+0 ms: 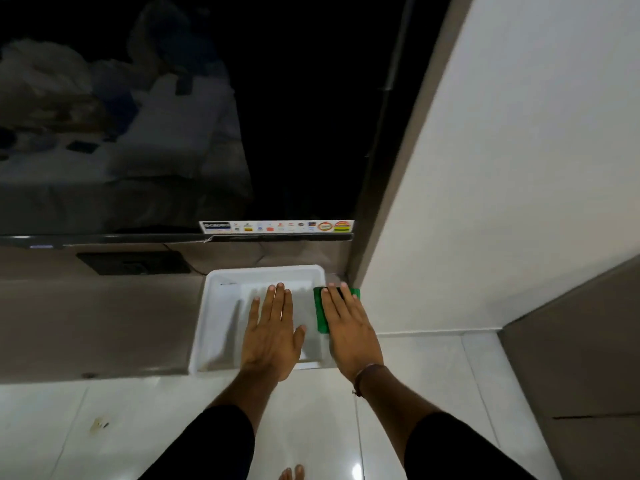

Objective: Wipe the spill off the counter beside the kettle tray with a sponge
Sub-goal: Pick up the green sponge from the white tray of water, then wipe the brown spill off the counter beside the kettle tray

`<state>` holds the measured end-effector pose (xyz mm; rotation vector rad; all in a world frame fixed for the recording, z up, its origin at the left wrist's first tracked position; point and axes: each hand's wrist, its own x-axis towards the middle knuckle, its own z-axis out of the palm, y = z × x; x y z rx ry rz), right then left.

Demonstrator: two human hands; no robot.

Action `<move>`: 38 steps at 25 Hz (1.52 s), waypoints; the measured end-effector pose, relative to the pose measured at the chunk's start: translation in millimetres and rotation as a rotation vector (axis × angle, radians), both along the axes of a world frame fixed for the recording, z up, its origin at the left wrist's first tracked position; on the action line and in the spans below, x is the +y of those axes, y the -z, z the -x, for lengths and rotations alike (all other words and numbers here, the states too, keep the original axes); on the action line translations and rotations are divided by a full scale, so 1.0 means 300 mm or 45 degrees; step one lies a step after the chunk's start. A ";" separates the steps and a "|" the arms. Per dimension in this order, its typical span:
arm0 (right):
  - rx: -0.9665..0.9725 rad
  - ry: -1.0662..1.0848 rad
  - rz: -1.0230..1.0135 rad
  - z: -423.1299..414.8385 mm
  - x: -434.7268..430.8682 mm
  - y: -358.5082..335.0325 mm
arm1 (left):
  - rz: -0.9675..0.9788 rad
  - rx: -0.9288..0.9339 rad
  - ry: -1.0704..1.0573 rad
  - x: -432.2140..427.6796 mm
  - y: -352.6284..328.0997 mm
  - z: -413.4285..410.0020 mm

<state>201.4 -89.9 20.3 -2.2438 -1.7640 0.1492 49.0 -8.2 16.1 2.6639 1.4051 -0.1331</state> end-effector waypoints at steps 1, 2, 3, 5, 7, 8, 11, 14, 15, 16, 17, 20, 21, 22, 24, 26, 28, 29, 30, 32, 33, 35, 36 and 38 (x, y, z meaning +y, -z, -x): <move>-0.018 0.045 -0.015 -0.053 -0.072 -0.034 | -0.016 -0.004 0.038 -0.052 -0.027 -0.064; -0.046 0.095 -0.028 -0.114 -0.148 -0.064 | -0.039 -0.009 0.089 -0.111 -0.053 -0.134; -0.073 0.153 -0.037 -0.183 -0.231 -0.088 | -0.057 -0.027 0.143 -0.177 -0.081 -0.210; -0.111 0.274 -0.060 -0.330 -0.410 -0.122 | -0.072 -0.078 0.258 -0.319 -0.128 -0.371; -0.137 0.408 -0.089 -0.477 -0.607 -0.144 | -0.092 -0.103 0.382 -0.472 -0.163 -0.538; -0.141 0.465 -0.100 -0.541 -0.697 -0.152 | -0.093 -0.108 0.432 -0.539 -0.175 -0.612; -0.175 0.642 -0.140 -0.731 -0.983 -0.178 | -0.110 -0.118 0.599 -0.758 -0.213 -0.853; -0.169 0.859 -0.136 -0.906 -1.261 -0.203 | -0.103 -0.138 0.798 -0.981 -0.238 -1.100; -0.162 0.928 -0.124 -0.954 -1.351 -0.212 | -0.098 -0.144 0.863 -1.057 -0.245 -1.180; -0.164 0.984 -0.119 -0.998 -1.430 -0.223 | -0.098 -0.154 0.921 -1.124 -0.252 -1.250; -0.167 1.039 -0.117 -1.040 -1.502 -0.231 | -0.096 -0.162 0.979 -1.186 -0.260 -1.319; -0.183 1.228 -0.075 -1.191 -1.741 -0.252 | -0.078 -0.197 1.201 -1.387 -0.281 -1.559; -0.192 1.287 -0.052 -1.240 -1.813 -0.254 | -0.071 -0.214 1.272 -1.446 -0.285 -1.637; -0.197 1.344 -0.030 -1.290 -1.881 -0.256 | -0.061 -0.233 1.334 -1.505 -0.286 -1.716; -0.203 1.450 -0.009 -1.391 -2.003 -0.259 | -0.048 -0.268 1.446 -1.614 -0.287 -1.875; -0.186 1.551 -0.015 -1.504 -2.104 -0.266 | -0.013 -0.293 1.538 -1.711 -0.290 -2.047; -0.184 1.666 -0.017 -1.629 -2.198 -0.271 | 0.016 -0.323 1.626 -1.803 -0.285 -2.245; -0.178 1.724 -0.016 -1.692 -2.241 -0.269 | 0.042 -0.322 1.669 -1.847 -0.285 -2.348; -0.163 1.776 -0.012 -1.748 -2.280 -0.266 | 0.070 -0.304 1.712 -1.888 -0.287 -2.447; -0.147 1.870 -0.027 -1.850 -2.347 -0.254 | 0.096 -0.305 1.787 -1.956 -0.277 -2.627; -0.137 1.916 -0.045 -1.893 -2.372 -0.249 | 0.097 -0.312 1.815 -1.983 -0.274 -2.710; -0.069 1.986 -0.053 -1.976 -2.414 -0.237 | 0.121 -0.296 1.851 -2.028 -0.265 -2.866; -0.038 2.004 -0.024 -2.012 -2.431 -0.227 | 0.128 -0.281 1.870 -2.047 -0.252 -2.935; -0.004 2.013 0.056 -2.068 -2.460 -0.209 | 0.141 -0.245 1.915 -2.078 -0.221 -3.041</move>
